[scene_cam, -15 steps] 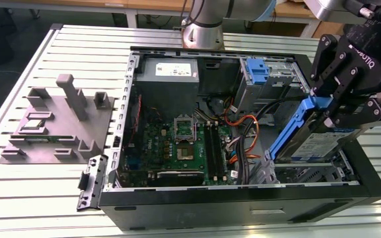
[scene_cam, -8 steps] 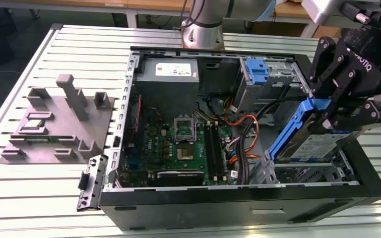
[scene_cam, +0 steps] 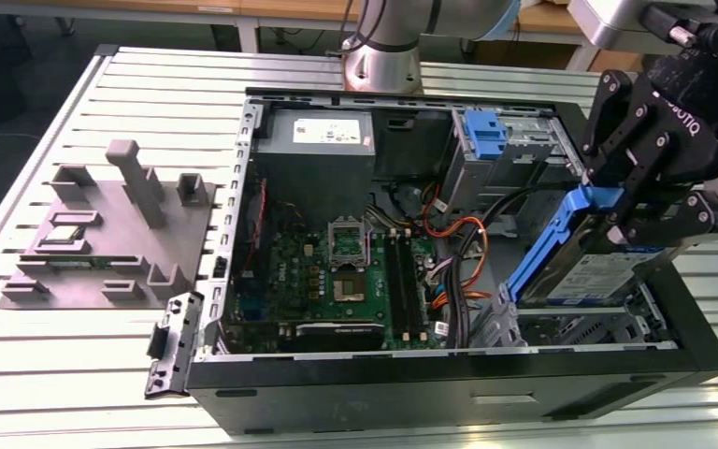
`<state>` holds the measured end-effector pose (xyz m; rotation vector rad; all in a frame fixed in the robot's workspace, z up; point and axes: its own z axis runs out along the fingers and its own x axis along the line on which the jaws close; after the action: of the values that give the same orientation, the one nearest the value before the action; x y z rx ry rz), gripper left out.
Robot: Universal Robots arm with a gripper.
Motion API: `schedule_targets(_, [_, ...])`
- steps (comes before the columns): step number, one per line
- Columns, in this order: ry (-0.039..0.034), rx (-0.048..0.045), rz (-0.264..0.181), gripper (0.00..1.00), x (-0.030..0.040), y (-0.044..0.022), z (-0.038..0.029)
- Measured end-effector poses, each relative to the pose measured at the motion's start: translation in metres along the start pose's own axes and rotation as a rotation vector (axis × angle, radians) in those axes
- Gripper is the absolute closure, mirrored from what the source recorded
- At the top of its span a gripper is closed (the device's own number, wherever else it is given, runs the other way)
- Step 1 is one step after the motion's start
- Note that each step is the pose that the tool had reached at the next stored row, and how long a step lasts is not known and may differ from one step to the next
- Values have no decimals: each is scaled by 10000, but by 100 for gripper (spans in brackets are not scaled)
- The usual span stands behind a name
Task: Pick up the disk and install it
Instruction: 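Insert the disk into the insertion slot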
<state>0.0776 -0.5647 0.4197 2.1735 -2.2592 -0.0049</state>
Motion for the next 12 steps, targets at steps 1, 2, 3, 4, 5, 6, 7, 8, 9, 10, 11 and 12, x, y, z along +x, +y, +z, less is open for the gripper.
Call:
schedule_targets(1, [2,0,0,63,0,0,0])
schedule_targets(2, [1,-1,0,63,0,0,1])
schedule_targets(3, [-5,-1,1,56,0,1,3])
schedule_targets(4, [-1,0,0,56,0,0,3])
schedule_targets(5, [-1,-1,0,56,0,0,3])
schedule_targets(6, [0,4,0,56,0,0,4])
schedule_targets(7, [-4,14,-1,56,0,-1,15])
schedule_targets(8, [0,28,-1,56,0,-1,31])
schedule_targets(9, [2,35,-1,56,0,-1,48])
schedule_targets(10, [4,41,0,58,0,0,66])
schedule_targets(11, [5,47,0,58,0,-1,85])
schedule_targets(12, [5,51,-1,64,0,-1,103])
